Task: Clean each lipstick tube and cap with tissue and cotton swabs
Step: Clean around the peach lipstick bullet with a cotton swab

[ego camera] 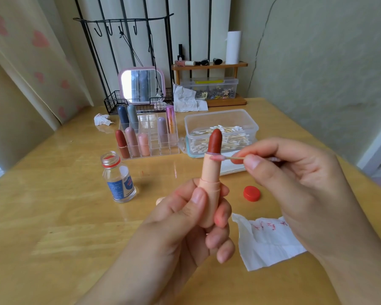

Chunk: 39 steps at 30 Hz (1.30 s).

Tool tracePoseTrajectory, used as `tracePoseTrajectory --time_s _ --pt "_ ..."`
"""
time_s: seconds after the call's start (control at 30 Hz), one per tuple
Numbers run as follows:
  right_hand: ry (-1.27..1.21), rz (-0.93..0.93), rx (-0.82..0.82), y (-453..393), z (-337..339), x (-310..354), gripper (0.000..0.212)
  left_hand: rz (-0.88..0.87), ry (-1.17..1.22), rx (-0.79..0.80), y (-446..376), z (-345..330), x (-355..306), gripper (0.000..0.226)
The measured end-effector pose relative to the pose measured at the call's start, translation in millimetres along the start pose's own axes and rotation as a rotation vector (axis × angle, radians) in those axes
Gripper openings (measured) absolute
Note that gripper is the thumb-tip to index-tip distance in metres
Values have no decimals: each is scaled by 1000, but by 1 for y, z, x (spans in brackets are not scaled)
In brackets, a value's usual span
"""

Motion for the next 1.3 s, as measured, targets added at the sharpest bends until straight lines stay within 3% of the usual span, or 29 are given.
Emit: tracePoseTrajectory --time_s 0.47,0.8,1.3 --pt "38 -10 -2 -1 -2 -2 16 40 52 25 0 -1 3 33" --pt "30 -15 -4 0 -2 -2 16 4 43 -3 0 0 -1 14" --pt "23 -7 -21 0 3 -2 15 10 84 49 -2 -2 4 24"
Point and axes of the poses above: each hand's wrist, its own y-axis away from the middle knuckle, its own z-axis out of the back of the hand, x = y × z, the point moved 7 cm from there along -y, towards the middle knuckle, and after that the axes turned 8 degrees about x, right-handed, at the moved point
